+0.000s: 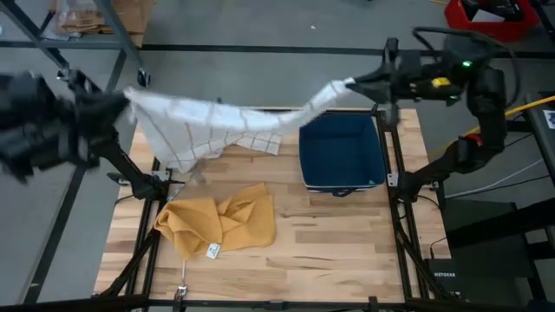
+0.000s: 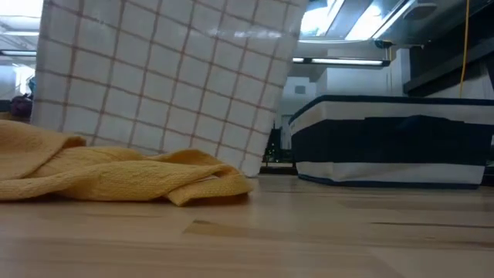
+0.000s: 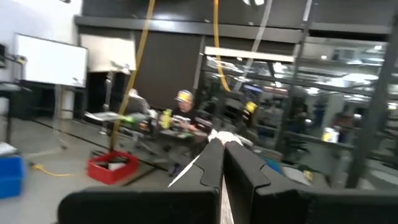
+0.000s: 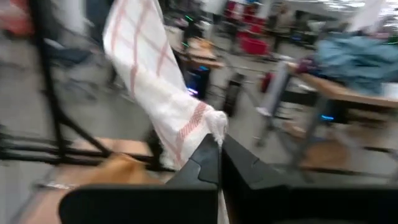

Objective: Fold towel
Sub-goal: Fold the white-and-brown checkered towel

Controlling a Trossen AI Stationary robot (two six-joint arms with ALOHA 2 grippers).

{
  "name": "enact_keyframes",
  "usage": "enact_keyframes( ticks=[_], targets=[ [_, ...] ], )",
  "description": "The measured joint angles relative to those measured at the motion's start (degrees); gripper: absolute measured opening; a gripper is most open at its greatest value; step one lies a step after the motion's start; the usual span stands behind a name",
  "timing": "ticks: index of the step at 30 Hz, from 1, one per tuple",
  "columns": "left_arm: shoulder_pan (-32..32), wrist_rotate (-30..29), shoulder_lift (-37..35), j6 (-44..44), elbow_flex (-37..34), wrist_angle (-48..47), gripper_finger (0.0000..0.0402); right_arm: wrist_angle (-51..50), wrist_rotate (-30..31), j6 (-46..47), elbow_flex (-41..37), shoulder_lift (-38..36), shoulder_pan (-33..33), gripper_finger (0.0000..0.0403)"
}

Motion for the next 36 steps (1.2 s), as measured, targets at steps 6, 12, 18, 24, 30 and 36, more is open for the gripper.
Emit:
enact_keyframes(
  ticks=[6,12,18,24,30,36],
  targets=[
    [-3.20,0.00,7.14,-8.85,-0.11,-0.30,0.0000,-2.46,-4.36,10.03,0.00,-2.54,6.27,0.0005],
    [-6.62,-0.02,13.50,-15.90,-0.09,-0.17,0.0000,-8.24,-7.01,17.06,0.00,-2.84,14.64,0.0005],
    [-10.52,-0.02,18.17,-24.98,-0.09,0.05,0.0000,-8.69,-6.99,22.96,-0.02,-1.38,23.16,0.0005],
    [-13.81,0.22,20.80,-30.21,-0.07,0.02,0.0000,-8.65,-6.91,26.49,-0.07,0.12,31.83,0.0005],
    [-16.28,0.33,22.43,-32.93,0.04,0.05,0.0000,-8.73,-1.27,28.48,-0.07,3.24,41.74,0.0005],
    [-17.42,0.46,24.03,-33.73,0.10,-0.16,0.0000,-7.75,7.92,29.16,-0.07,7.87,50.43,0.0005]
  ],
)
